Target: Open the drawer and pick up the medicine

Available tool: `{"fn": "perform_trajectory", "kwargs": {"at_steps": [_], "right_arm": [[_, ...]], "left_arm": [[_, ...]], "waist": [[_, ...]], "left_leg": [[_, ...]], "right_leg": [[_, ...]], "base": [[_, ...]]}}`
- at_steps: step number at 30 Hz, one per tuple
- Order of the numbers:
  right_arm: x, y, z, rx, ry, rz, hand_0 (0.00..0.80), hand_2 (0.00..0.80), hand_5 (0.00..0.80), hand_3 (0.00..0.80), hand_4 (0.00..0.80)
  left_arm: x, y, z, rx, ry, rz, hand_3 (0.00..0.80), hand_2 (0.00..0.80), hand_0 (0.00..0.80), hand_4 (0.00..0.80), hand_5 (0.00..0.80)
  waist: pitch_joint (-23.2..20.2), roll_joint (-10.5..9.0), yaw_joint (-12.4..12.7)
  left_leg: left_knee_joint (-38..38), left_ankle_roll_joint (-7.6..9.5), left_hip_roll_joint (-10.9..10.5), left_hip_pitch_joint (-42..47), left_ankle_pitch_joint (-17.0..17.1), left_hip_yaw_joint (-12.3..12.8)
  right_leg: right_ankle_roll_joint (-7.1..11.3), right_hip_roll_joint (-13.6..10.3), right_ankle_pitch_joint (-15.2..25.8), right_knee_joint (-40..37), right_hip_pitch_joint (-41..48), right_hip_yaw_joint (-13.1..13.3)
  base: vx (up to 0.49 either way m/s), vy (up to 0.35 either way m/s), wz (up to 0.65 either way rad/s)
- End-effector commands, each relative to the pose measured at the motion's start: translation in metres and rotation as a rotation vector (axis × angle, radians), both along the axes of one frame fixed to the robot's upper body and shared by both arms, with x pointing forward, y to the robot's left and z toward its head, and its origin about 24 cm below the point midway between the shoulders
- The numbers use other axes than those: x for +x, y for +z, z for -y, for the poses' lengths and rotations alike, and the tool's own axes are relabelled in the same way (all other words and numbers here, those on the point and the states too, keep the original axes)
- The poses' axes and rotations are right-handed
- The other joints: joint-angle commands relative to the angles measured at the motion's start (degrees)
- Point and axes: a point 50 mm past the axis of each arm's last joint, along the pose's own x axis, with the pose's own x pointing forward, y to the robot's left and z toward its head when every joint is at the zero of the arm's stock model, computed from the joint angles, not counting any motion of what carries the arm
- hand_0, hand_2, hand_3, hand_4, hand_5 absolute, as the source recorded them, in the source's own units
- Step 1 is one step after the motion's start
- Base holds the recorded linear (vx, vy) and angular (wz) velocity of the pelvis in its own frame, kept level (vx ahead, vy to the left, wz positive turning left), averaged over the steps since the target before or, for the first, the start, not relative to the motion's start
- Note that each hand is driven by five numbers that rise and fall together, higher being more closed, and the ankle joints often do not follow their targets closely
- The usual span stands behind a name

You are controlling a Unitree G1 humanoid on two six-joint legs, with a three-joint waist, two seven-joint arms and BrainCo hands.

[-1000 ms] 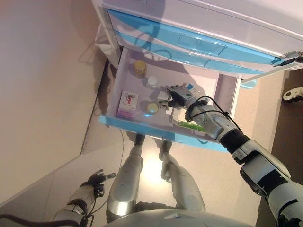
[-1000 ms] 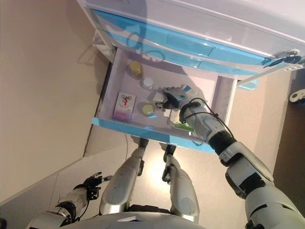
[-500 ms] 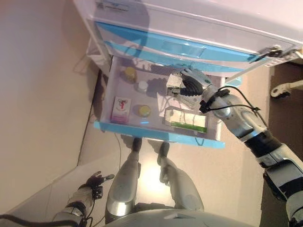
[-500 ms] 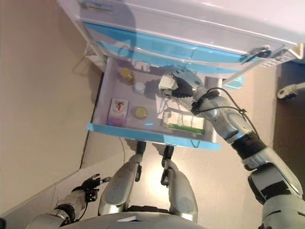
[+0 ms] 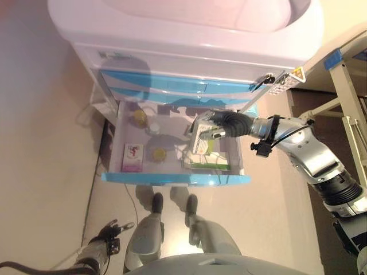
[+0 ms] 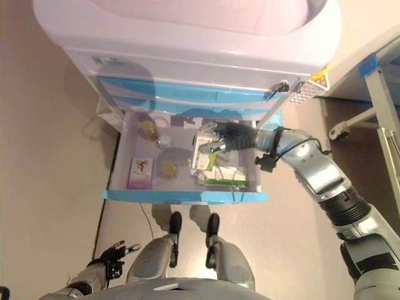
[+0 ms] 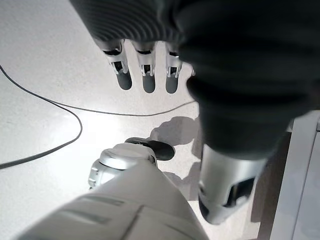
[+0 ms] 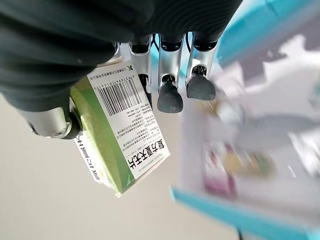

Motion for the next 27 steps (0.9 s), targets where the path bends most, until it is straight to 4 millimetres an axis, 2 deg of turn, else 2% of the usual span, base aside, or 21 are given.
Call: {"fn": "perform_trajectory", "kwargs": {"at_steps": [1,10,14,22,27], "right_arm": [[0.008,0.034,0.015,0.103,-0.090,0.173,0.800,0.800,0.800,0.800,0.800],[0.039,0.079,0.067,0.199,-0.418,0.319,0.800,0.800,0.800,0.800,0.800],[0.052,0.108,0.094,0.237,-0.592,0.379,0.800,0.800,0.800,0.800,0.800],[0.065,0.142,0.120,0.247,-0.812,0.426,0.800,0.800,0.800,0.800,0.800],[0.070,0.149,0.131,0.202,-0.908,0.424,0.800,0.800,0.800,0.800,0.800]], "left_arm": [[-0.043,-0.008,-0.006,0.022,0.004,-0.143,0.000,0.000,0.000,0.000,0.000],[-0.061,-0.009,-0.010,0.033,-0.010,-0.228,0.000,0.000,0.000,0.000,0.000],[-0.062,-0.008,-0.014,0.040,-0.029,-0.249,0.000,0.000,0.000,0.000,0.000],[-0.065,-0.007,-0.016,0.041,-0.050,-0.275,0.000,0.000,0.000,0.000,0.000],[-0.066,-0.007,-0.015,0.040,-0.068,-0.289,0.000,0.000,0.000,0.000,0.000]], "waist": [[-4.0,0.36,0.7],[-6.4,0.14,2.3],[-6.8,0.07,3.6],[-7.5,0.02,5.8],[-8.0,-0.13,6.8]], "left_leg": [[-1.3,0.15,-0.3,2.2,-3.4,-0.6],[-1.7,0.03,-0.5,4.3,-3.7,-2.1],[-1.9,-0.15,-0.6,4.9,-3.5,-3.0],[-2.0,-0.57,-0.8,5.7,-3.2,-4.5],[-2.3,-0.78,-0.9,6.0,-3.0,-5.4]], "right_leg": [[1.58,0.3,-4.3,4.6,2.0,-1.0],[1.19,0.3,-5.2,4.3,4.9,-2.4],[0.96,0.2,-5.4,4.0,6.0,-3.4],[0.61,-0.1,-5.7,3.3,7.9,-5.3],[0.45,-0.3,-5.9,3.1,8.6,-6.2]], "base": [[0.099,0.003,0.00],[0.096,-0.010,0.02],[0.061,-0.005,0.17],[0.052,0.008,0.12],[0.037,0.011,0.12]]}}
